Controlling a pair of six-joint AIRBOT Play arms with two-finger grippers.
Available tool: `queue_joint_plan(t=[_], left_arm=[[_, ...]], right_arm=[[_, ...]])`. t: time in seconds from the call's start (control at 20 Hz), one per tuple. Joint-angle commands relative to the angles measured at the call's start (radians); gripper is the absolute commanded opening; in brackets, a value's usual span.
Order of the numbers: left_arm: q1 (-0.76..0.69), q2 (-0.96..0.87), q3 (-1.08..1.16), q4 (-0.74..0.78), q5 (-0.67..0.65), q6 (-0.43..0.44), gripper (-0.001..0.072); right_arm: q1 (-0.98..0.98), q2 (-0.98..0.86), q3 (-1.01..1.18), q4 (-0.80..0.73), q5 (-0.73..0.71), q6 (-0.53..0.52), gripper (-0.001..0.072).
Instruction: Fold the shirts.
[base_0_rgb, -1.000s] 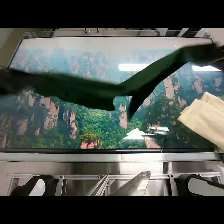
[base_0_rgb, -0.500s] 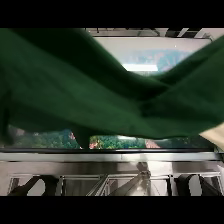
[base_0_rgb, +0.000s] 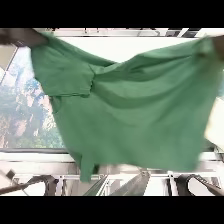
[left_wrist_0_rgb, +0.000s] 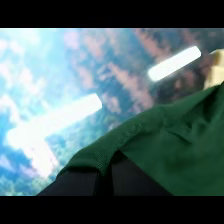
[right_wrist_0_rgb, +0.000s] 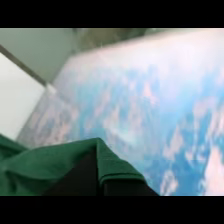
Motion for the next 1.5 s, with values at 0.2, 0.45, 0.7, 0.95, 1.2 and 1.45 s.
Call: queue_joint_plan(t=[0.2, 0.45, 0.7, 0.95, 1.2, 1.45], left_arm=[[0.070, -0.533, 0.195, 0.011, 0.016, -0.033, 0.0023], [0.094, -0.649, 0.174, 0.003, -0.060, -0.047, 0.0023], [0.100, -0.657, 0.143, 0.015, 0.002, -0.050, 0.0023], [0.098, -0.657, 0.142, 0.056, 0.021, -0.103, 0.0019], [0.076, -0.702, 0.142, 0.195, 0.192, -0.194, 0.0018], [0.056, -0.726, 0.161, 0.196, 0.206, -0.221, 0.0018]], right_arm=[[0.027, -0.647, 0.063, 0.226, -0.050, -0.147, 0.0019], [0.024, -0.803, 0.198, 0.264, -0.034, -0.133, 0.0019], [-0.001, -0.814, 0.208, 0.128, -0.008, -0.071, 0.0019], [-0.013, -0.814, 0.208, -0.106, 0.069, 0.029, 0.0019], [-0.011, -0.814, 0.208, -0.142, 0.113, 0.055, 0.0019], [-0.012, -0.814, 0.208, -0.141, 0.142, 0.055, 0.0020]])
